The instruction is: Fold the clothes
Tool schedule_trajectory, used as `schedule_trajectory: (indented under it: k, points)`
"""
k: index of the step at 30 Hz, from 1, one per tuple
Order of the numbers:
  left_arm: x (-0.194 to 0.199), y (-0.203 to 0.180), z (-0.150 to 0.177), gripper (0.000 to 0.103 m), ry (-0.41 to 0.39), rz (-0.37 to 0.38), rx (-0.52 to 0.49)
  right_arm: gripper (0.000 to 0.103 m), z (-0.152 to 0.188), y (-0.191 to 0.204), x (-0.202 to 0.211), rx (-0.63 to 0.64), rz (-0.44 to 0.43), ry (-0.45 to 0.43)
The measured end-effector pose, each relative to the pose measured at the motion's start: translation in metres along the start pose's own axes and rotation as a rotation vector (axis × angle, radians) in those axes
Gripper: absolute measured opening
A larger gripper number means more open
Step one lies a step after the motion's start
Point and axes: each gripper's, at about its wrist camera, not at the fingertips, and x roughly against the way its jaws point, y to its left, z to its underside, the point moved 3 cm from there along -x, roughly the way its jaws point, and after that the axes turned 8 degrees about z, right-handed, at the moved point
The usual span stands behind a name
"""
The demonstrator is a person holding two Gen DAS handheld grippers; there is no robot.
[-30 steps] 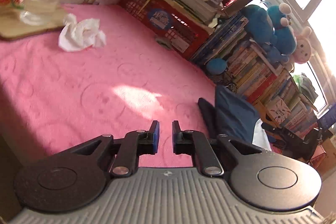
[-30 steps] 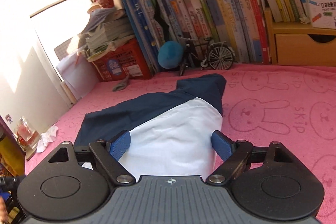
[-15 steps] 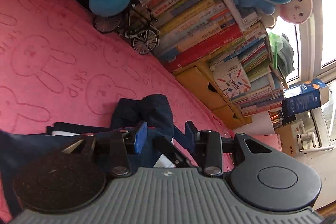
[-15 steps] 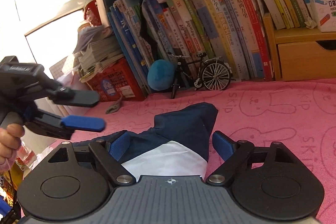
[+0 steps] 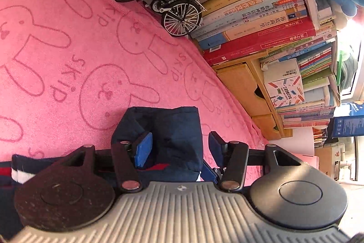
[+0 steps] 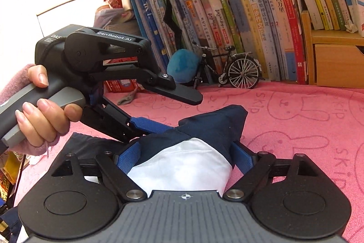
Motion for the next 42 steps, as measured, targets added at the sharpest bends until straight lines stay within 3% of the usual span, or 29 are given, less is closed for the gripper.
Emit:
schedule_trajectory:
  k: [3,5,6,10,13,16,18,19,20,22,23,24,32,37,40,42]
  points:
    - [-0.005,-0.002,0.001,0.049,0.007,-0.013,-0.038,0.088,0.002,-0.001,-0.002,-0.013,-0.006,0.010]
    - [-0.011,-0.007,0.007,0.035,0.008,-0.024,-0.089,0.089,0.003,-0.002,-0.003,-0.021,-0.011,0.018]
    - [-0.013,-0.009,0.009,0.034,0.005,-0.027,-0.112,0.089,0.003,-0.002,-0.003,-0.020,-0.009,0.019]
    - [-0.008,-0.011,0.012,0.018,-0.034,0.025,-0.111,0.090,0.003,0.000,-0.003,-0.015,-0.010,0.025]
    - [-0.003,-0.012,0.015,0.012,-0.072,0.054,-0.134,0.091,0.004,-0.001,-0.005,-0.027,-0.024,0.035]
    - [-0.001,-0.008,0.015,0.012,-0.098,0.097,-0.121,0.091,0.006,0.000,-0.007,-0.029,-0.028,0.046]
    - [-0.003,-0.008,0.014,0.022,-0.114,0.108,-0.124,0.092,0.007,0.001,-0.008,-0.028,-0.029,0.054]
    - [-0.004,-0.009,0.014,0.035,-0.121,0.109,-0.134,0.092,0.007,0.001,-0.009,-0.027,-0.030,0.057]
    - [-0.005,-0.011,0.014,0.038,-0.129,0.111,-0.145,0.092,0.008,0.001,-0.009,-0.027,-0.031,0.061]
    - [-0.008,-0.013,0.013,0.032,-0.145,0.115,-0.166,0.092,0.009,0.002,-0.010,-0.024,-0.031,0.062]
    - [-0.009,-0.015,0.013,0.019,-0.153,0.117,-0.176,0.092,0.009,0.002,-0.010,-0.025,-0.031,0.062]
    - [-0.011,-0.016,0.013,0.014,-0.161,0.119,-0.187,0.092,0.010,0.002,-0.010,-0.029,-0.035,0.063]
    - [-0.015,-0.024,0.004,0.009,-0.216,0.143,-0.241,0.091,0.011,-0.001,-0.011,-0.053,-0.071,0.083]
    - [-0.007,-0.025,-0.024,0.002,-0.294,0.084,-0.248,0.091,0.010,-0.004,-0.011,-0.060,-0.082,0.089]
    - [0.010,-0.037,-0.023,0.006,-0.360,0.017,-0.367,0.091,0.009,-0.006,-0.010,-0.059,-0.083,0.089]
    - [0.017,-0.053,-0.002,0.007,-0.381,-0.075,-0.559,0.091,0.008,-0.006,-0.010,-0.058,-0.084,0.090]
